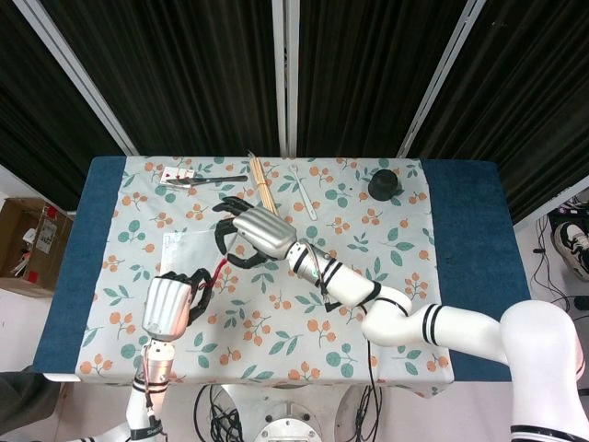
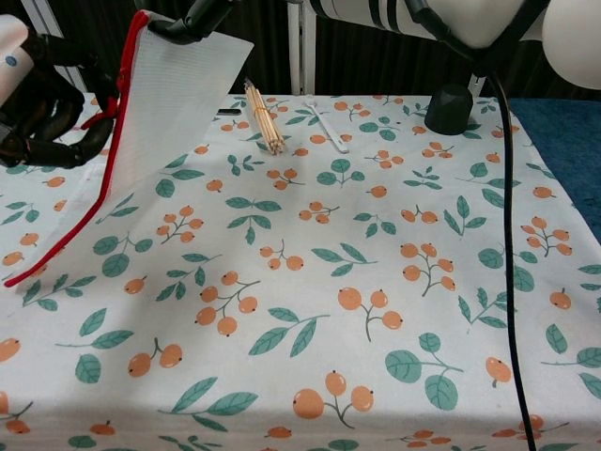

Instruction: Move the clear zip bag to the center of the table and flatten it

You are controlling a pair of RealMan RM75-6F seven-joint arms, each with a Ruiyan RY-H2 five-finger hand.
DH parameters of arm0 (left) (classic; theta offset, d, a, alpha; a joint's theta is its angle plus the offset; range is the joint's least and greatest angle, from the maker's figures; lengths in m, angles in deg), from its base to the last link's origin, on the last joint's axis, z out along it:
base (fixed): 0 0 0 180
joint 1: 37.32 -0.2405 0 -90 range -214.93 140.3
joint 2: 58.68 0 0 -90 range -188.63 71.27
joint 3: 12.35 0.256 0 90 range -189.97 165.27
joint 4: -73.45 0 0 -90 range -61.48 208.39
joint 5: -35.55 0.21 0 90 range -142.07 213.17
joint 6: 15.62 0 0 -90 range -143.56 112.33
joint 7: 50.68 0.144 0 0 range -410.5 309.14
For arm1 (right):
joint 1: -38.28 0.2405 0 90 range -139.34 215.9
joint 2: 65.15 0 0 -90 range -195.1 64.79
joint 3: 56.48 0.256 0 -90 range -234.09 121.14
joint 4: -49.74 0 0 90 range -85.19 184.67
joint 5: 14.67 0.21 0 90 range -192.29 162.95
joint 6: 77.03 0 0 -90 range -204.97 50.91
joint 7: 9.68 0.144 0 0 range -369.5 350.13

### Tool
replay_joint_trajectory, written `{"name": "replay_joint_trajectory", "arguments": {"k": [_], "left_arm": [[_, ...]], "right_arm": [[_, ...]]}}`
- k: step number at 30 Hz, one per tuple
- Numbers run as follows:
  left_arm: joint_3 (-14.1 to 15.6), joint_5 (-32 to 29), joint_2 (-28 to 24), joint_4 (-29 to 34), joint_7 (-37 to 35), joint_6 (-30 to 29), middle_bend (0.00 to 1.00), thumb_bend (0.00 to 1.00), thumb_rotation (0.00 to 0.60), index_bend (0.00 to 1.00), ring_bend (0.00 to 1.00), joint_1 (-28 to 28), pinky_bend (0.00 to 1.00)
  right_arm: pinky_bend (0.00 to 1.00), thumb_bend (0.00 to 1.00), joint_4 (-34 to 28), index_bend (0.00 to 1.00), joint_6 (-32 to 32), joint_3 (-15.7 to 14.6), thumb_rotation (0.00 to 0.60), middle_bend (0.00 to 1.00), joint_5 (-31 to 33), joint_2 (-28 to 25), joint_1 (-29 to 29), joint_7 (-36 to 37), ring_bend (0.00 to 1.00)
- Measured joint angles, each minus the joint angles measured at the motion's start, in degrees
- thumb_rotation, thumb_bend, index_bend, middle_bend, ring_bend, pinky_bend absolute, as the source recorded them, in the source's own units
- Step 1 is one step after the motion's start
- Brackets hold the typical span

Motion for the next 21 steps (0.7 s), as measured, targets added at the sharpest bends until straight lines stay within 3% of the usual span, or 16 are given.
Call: {"name": "replay_joint_trajectory", "arguments": {"k": [12,21], "left_arm": [[0.4,-7.6,-0.5,-6.7,-0.8,5.4,0.88,0.5,0.6,0.71,0.84,-1.3,0.79],[-1.0,-14.3,-0.7,-12.5,-1.2,9.9,0.88,0.5,0.6,0.71,0.84,-1.6,0.79]], "right_arm": [[0.05,0.48,-3.3,0.93,-2.8,-1.4,0.6,0.44,-1.0,-4.1,-3.2,0.7,0.12],[0.05,0.48,-5.5,0.93,-5.5,-2.1,0.6,0.44,-2.6,-7.4,-5.6,3.4,0.12]]}}
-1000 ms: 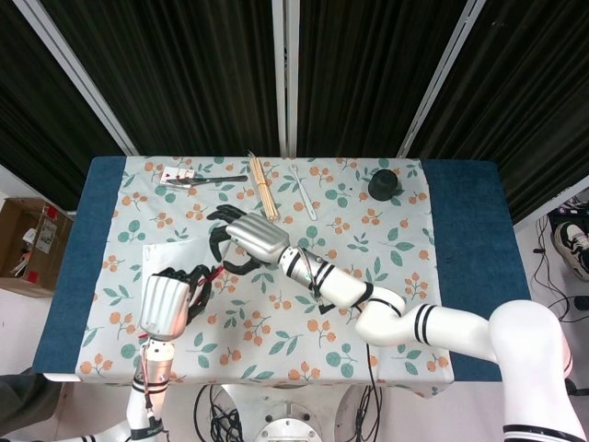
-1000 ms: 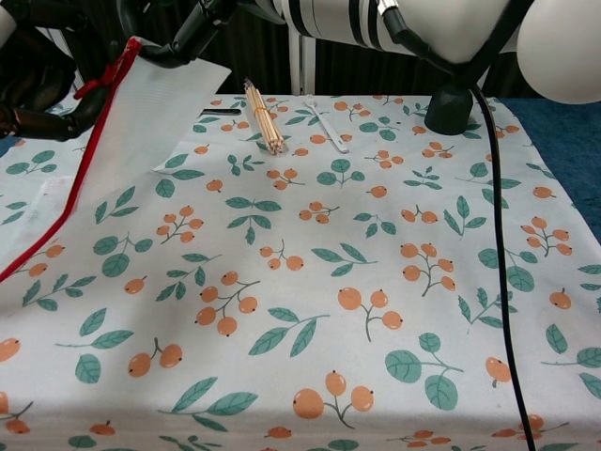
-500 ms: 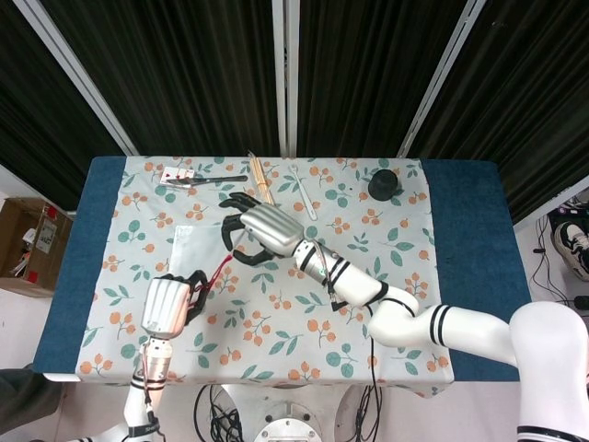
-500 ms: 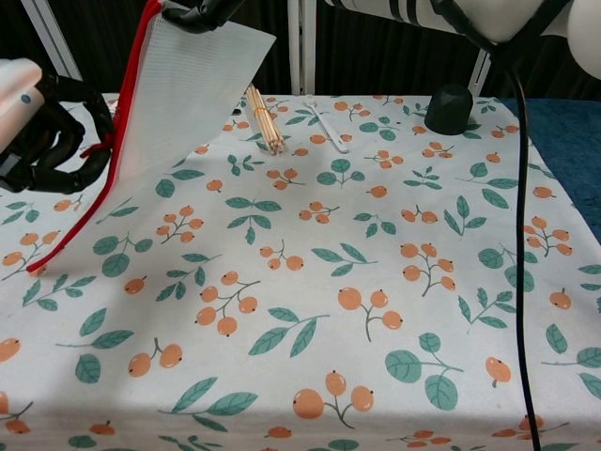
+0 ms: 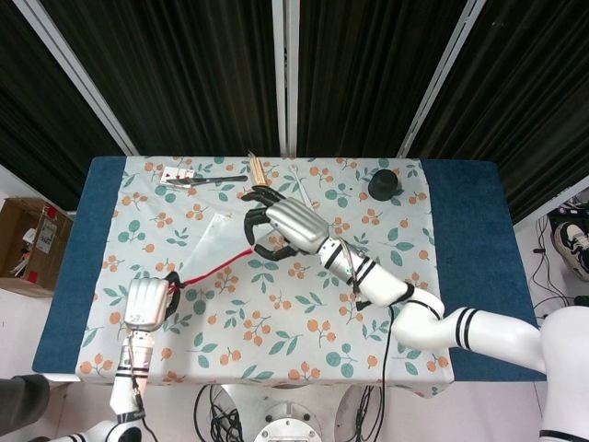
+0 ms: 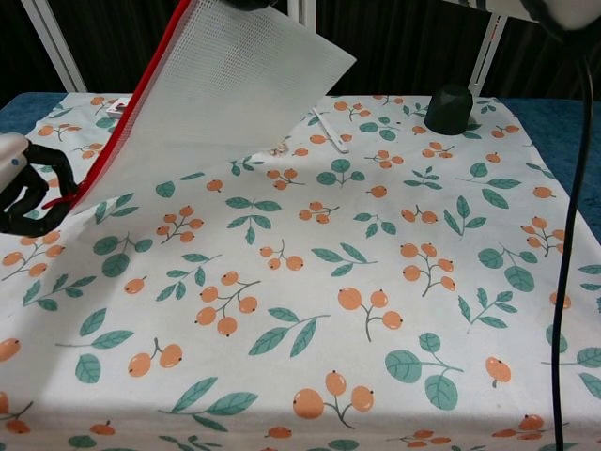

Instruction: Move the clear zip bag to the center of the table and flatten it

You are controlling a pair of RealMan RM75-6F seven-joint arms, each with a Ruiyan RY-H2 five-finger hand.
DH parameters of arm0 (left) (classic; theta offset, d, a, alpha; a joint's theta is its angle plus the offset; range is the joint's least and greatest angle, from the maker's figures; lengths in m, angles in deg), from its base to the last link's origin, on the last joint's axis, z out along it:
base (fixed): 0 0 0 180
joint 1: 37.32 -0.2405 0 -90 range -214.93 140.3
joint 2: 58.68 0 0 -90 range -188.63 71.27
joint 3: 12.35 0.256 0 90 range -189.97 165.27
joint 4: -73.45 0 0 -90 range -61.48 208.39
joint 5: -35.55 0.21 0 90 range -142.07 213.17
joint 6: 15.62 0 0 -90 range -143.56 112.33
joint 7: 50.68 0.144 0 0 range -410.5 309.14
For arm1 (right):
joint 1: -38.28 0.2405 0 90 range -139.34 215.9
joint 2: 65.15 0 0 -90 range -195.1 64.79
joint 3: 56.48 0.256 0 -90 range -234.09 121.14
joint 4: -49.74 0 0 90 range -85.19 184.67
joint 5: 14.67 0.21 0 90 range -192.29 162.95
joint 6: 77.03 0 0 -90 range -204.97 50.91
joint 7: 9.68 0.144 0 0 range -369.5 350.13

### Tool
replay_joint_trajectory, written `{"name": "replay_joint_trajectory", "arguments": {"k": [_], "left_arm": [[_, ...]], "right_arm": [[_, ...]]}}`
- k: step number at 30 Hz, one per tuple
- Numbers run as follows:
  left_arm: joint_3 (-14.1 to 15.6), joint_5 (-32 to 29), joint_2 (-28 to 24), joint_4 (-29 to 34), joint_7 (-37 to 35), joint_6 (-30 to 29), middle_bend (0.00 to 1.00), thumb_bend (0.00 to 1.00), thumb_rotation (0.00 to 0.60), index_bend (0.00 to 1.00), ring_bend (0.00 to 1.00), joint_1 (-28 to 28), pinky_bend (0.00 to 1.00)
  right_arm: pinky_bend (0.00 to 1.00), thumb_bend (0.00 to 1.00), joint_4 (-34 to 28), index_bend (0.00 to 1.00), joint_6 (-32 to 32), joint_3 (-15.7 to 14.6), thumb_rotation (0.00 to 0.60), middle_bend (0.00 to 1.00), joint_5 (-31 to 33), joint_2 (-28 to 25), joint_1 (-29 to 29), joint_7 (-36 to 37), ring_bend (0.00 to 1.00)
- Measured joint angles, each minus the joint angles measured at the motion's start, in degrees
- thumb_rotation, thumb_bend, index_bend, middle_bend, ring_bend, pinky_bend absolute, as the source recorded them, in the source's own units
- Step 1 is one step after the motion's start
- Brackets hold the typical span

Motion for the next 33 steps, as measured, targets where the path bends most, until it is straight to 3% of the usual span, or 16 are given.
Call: {"name": "replay_joint_trajectory", "arguments": {"k": [12,21,23,25,27,30,33], "left_arm": [[-2.1,-7.8,-0.3,-3.4,1.3,5.2,0.88,0.5,0.6,0.71,0.84,0.5,0.79],[-2.0,-9.2,-1.7,-1.8,3.5,5.5,0.84,0.5,0.6,0.67,0.81,0.6,0.78],[-1.9,-9.6,-2.3,-1.1,4.1,5.7,0.75,0.46,0.6,0.52,0.71,0.6,0.74],[-2.0,-10.6,-3.3,0.4,4.9,6.3,0.56,0.34,0.6,0.31,0.54,0.7,0.67],[-2.4,-11.9,-4.8,2.9,5.5,6.8,0.39,0.24,0.6,0.18,0.38,0.7,0.59],[-3.4,-12.5,-7.2,6.8,5.1,6.2,0.27,0.19,0.6,0.14,0.28,0.5,0.49],[-4.0,-11.5,-8.7,8.5,3.8,3.8,0.25,0.17,0.6,0.14,0.26,0.2,0.45]], "right_arm": [[0.05,0.48,-1.1,0.94,-1.6,-0.7,0.6,0.44,-1.4,-2.1,-1.4,2.4,0.12],[0.05,0.48,-1.4,0.93,-2.0,-1.0,0.6,0.44,-1.6,-2.3,-1.8,3.0,0.12],[0.05,0.48,-1.7,0.93,-2.1,-1.1,0.6,0.44,-1.7,-2.4,-2.0,3.4,0.12],[0.05,0.48,-1.7,0.93,-2.3,-1.4,0.6,0.43,-2.1,-2.5,-2.2,5.1,0.12],[0.05,0.48,-1.6,0.91,-2.8,-1.9,0.6,0.42,-2.7,-2.5,-2.5,6.4,0.12],[0.05,0.47,-1.3,0.86,-3.8,-3.4,0.6,0.39,-4.0,-2.1,-3.3,4.2,0.12],[0.04,0.44,-1.3,0.74,-5.0,-6.1,0.6,0.33,-5.6,-1.7,-4.8,-1.2,0.08]]}}
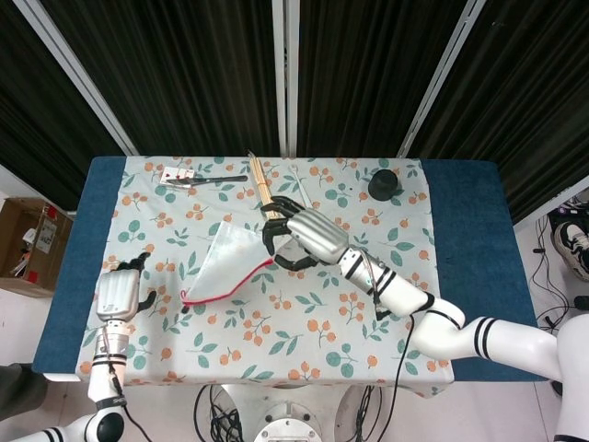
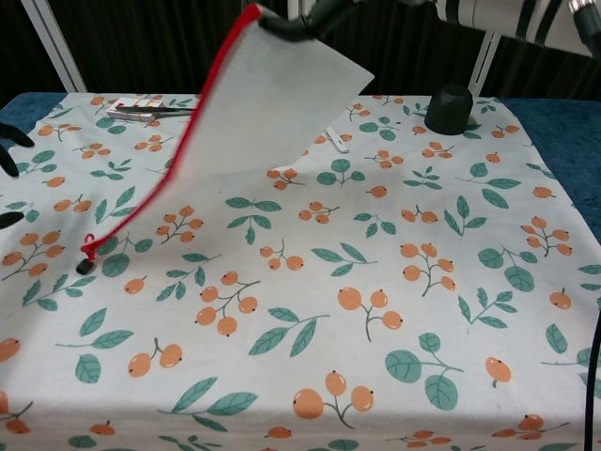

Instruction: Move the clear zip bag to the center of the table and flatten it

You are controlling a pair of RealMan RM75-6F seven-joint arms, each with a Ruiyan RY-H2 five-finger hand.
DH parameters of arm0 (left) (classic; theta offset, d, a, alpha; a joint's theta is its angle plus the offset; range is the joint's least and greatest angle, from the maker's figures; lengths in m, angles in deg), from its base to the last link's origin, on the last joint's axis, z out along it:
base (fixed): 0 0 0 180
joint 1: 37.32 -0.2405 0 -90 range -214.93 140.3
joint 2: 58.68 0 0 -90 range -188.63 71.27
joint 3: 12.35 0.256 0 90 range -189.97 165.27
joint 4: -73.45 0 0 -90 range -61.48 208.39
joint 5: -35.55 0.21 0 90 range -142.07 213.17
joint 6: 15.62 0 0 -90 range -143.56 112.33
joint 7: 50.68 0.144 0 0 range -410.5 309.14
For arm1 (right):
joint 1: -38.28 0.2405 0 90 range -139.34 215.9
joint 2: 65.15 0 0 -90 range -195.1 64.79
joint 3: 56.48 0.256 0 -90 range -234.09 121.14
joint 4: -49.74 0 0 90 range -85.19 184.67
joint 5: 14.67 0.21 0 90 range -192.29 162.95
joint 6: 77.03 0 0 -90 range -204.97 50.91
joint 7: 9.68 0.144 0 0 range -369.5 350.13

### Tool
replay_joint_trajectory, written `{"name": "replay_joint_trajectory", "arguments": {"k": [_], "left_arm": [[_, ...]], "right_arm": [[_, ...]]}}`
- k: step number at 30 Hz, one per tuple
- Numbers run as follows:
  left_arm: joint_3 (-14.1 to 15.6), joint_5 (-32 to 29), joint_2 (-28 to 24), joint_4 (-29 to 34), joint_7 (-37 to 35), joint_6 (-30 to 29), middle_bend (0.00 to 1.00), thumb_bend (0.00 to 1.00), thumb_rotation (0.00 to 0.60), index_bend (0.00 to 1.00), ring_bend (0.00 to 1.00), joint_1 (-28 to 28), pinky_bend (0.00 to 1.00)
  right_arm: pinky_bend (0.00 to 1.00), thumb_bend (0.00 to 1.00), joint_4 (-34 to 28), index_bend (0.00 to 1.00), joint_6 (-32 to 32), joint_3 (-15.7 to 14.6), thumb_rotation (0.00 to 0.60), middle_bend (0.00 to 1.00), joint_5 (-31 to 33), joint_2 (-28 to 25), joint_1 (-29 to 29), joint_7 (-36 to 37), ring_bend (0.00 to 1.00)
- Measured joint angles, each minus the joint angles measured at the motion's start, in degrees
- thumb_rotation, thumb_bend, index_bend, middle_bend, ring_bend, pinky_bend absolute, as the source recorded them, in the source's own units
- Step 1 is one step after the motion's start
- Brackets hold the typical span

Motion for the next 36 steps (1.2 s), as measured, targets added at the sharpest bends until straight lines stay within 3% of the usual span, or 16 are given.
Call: {"name": "replay_joint_trajectory", "arguments": {"k": [3,8,10,15,20,27,36], "left_arm": [[-0.3,1.1,-1.6,1.9,-1.2,-1.5,0.25,0.17,0.6,0.14,0.26,-0.5,0.41],[-0.2,4.2,-4.4,5.5,-4.1,-5.5,0.25,0.16,0.6,0.14,0.25,-1.9,0.37],[-0.1,5.2,-5.3,6.2,-5.1,-6.5,0.25,0.15,0.6,0.14,0.25,-2.4,0.37],[0.1,5.8,-7.3,6.8,-7.4,-7.0,0.25,0.15,0.6,0.14,0.25,-3.1,0.35],[0.0,5.1,-10.5,6.7,-11.0,-6.2,0.25,0.14,0.6,0.16,0.25,-3.9,0.31],[2.7,8.3,-16.9,4.2,-16.7,-4.8,0.2,0.14,0.6,0.18,0.16,-5.6,0.2],[8.1,14.2,-22.1,2.9,-24.5,-9.8,0.2,0.14,0.6,0.18,0.16,-11.9,0.19]], "right_arm": [[0.01,0.39,-0.6,0.59,-0.4,-3.6,0.6,0.26,-1.1,-0.1,-1.8,-3.7,0.02],[0.0,0.17,-3.1,0.06,2.5,-7.2,0.6,0.06,-1.2,-2.6,-3.1,-6.8,0.0],[0.0,0.12,-5.1,0.0,5.1,-8.7,0.6,0.02,-0.2,-4.6,-3.6,-10.0,0.0],[0.0,0.07,-11.4,0.0,10.4,-12.1,0.6,0.0,5.7,-10.9,-5.5,-18.6,0.0],[0.0,0.09,-14.6,0.0,8.7,-13.7,0.6,0.01,8.4,-15.3,-9.3,-21.2,0.0],[0.0,0.18,-13.4,0.0,-6.7,-13.6,0.6,0.09,8.7,-16.3,-18.1,-23.4,0.0],[0.0,0.18,-9.6,0.0,-29.5,-14.6,0.6,0.09,6.2,-16.8,-35.5,-23.3,0.0]]}}
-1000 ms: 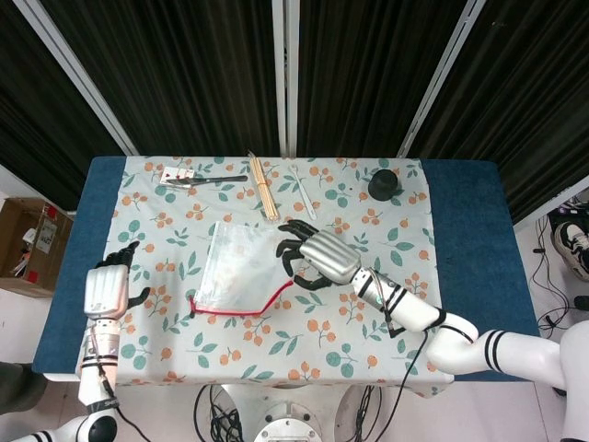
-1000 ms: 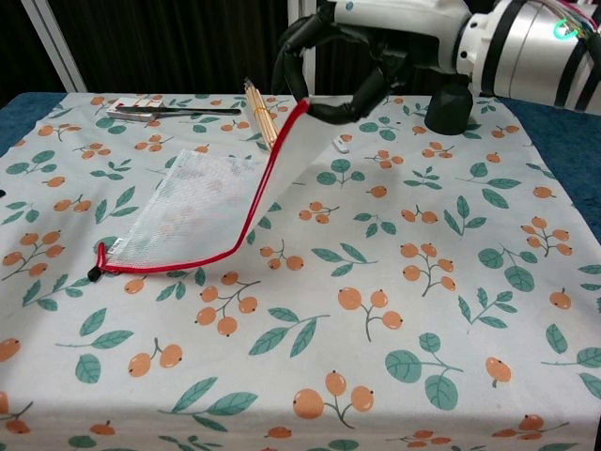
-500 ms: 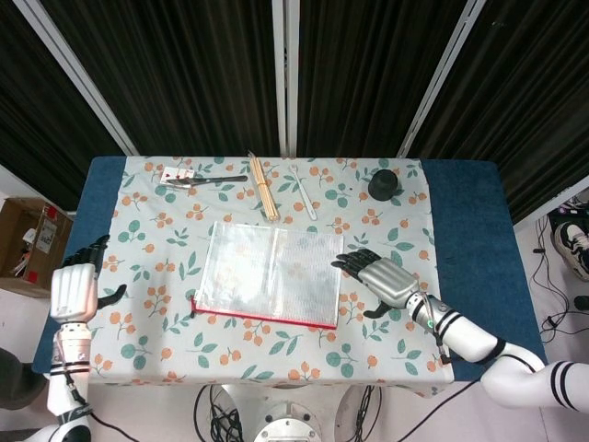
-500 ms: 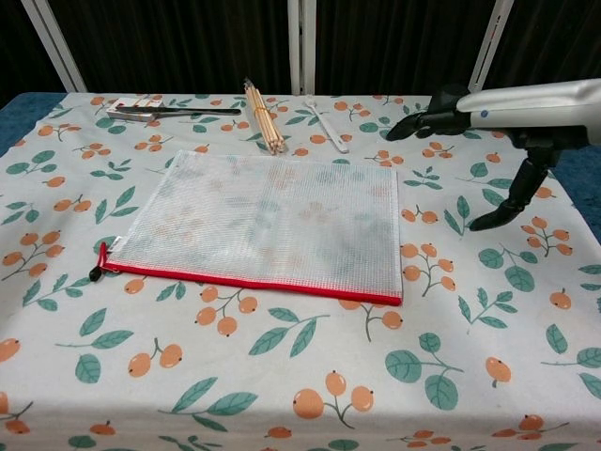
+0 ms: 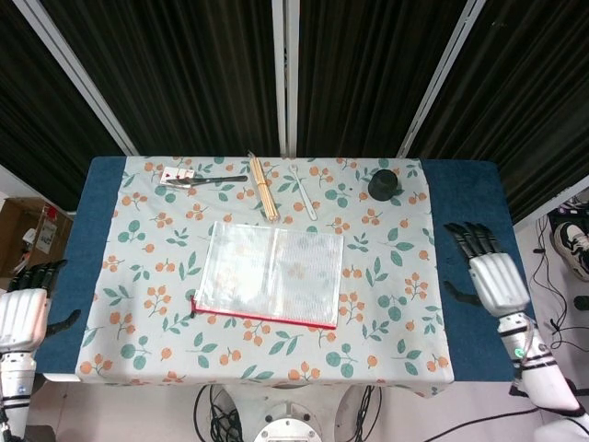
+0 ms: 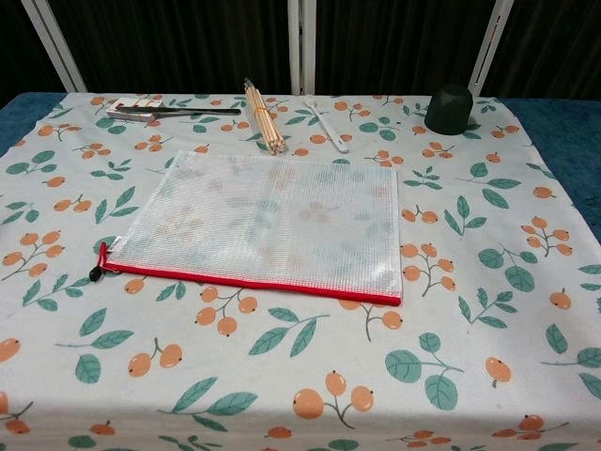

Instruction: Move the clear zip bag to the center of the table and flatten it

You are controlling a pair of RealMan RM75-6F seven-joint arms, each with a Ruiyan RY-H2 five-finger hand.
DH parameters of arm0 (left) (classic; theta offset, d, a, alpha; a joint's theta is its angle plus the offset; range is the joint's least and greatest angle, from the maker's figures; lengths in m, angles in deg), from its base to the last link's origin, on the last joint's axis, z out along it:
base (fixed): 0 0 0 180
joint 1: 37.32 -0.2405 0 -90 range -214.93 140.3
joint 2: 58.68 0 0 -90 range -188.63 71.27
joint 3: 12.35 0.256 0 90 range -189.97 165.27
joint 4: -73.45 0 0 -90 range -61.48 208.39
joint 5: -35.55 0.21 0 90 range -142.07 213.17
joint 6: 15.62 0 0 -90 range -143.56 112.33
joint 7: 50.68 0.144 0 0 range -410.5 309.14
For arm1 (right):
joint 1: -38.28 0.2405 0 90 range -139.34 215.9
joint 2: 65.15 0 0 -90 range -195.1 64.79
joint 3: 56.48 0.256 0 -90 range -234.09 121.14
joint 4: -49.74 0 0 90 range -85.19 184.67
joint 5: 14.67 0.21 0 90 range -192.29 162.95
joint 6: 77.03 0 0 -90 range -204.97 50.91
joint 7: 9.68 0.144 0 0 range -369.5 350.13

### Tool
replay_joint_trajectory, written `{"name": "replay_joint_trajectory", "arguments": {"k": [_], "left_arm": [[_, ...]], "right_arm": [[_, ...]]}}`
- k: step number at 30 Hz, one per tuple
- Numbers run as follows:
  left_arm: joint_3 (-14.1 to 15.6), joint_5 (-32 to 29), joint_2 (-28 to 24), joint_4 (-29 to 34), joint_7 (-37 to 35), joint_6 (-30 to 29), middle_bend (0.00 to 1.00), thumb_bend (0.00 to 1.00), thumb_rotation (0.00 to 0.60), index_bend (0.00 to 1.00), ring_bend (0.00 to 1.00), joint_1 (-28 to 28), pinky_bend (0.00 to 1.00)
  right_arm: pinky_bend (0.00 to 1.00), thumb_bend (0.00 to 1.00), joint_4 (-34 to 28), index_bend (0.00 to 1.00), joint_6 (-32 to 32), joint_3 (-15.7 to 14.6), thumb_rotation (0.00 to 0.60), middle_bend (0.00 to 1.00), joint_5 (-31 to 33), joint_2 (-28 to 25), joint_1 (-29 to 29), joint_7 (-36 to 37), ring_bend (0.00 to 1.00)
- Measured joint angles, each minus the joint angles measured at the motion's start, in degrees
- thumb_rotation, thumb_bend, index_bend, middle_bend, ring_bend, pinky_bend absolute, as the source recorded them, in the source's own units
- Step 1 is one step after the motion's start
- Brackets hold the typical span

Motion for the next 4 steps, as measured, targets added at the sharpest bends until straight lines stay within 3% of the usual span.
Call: {"name": "replay_joint_trajectory", "arguments": {"k": [4], "left_arm": [[2.7,2.5,-0.7,0.9,-0.8,-3.6,0.2,0.15,0.6,0.18,0.16,-3.5,0.19]], "right_arm": [[0.0,0.18,1.7,0.0,-5.9,-1.0,0.6,0.09,-2.5,0.3,-5.9,2.2,0.0]]}}
